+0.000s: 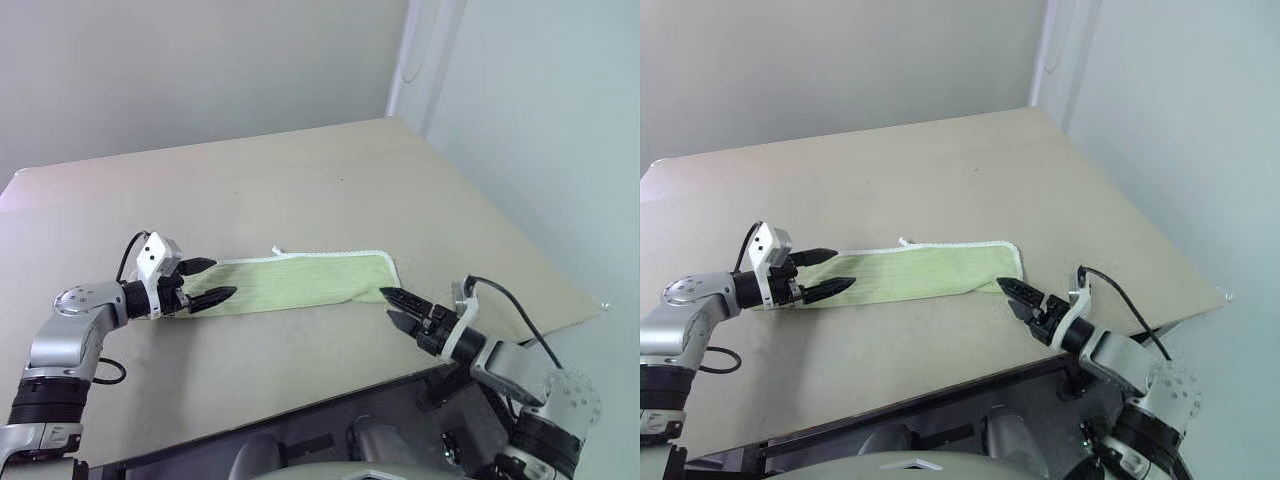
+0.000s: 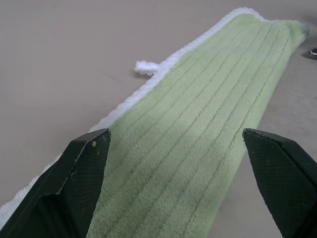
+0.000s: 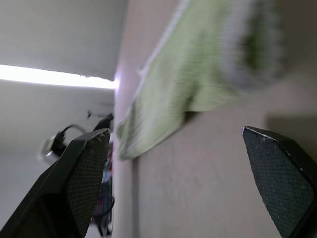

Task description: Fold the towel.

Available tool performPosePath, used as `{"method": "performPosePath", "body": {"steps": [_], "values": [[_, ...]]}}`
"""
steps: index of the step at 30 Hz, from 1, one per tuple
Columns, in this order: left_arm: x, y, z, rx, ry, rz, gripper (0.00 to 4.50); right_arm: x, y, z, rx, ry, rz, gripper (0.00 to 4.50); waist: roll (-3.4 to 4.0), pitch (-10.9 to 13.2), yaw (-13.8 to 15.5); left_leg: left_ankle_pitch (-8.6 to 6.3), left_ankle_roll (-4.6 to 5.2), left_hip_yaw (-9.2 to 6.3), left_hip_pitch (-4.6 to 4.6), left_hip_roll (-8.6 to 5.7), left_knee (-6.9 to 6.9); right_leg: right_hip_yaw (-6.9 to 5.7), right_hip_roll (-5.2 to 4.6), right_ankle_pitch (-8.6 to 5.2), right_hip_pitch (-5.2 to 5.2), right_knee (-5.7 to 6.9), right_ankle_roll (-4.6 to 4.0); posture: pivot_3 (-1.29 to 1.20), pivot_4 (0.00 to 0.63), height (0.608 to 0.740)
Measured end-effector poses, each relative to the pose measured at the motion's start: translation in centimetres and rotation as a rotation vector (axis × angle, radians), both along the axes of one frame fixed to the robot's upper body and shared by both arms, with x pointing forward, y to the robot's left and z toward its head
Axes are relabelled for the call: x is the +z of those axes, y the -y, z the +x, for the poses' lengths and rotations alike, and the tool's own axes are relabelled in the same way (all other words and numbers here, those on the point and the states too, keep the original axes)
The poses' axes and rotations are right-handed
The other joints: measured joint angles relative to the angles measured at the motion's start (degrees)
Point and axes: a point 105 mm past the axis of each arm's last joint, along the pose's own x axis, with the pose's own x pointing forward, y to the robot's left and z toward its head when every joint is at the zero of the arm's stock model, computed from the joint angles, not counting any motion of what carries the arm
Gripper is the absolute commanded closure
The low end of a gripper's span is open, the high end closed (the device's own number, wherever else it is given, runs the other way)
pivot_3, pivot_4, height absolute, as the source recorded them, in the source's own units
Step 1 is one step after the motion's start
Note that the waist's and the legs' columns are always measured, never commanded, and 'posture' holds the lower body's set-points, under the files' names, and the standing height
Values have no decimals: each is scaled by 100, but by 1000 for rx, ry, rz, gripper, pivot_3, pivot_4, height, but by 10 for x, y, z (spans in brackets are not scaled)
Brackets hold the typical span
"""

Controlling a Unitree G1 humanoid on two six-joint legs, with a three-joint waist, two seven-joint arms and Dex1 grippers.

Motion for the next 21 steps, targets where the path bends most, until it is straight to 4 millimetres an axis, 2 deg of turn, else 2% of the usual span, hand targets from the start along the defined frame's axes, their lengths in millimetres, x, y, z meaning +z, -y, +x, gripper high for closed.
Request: {"method": "performPosePath", "body": {"steps": [6,11,21], "values": [[0,8,2,-30,11,-1,0,2,2,6,-70,-64,-16,52,2,1,-54,0,0,-1,4,1,0,1,2,-1,2,0,0,0,0,740],[-1,10,1,-39,10,-2,0,5,2,22,-124,-84,-22,52,2,1,-128,0,0,0,2,1,0,5,1,0,3,0,1,0,0,740],[-3,11,2,-36,17,9,0,3,-21,41,-117,-105,1,52,2,1,-146,0,1,-1,3,2,-4,6,2,-1,2,0,0,0,0,740]]}}
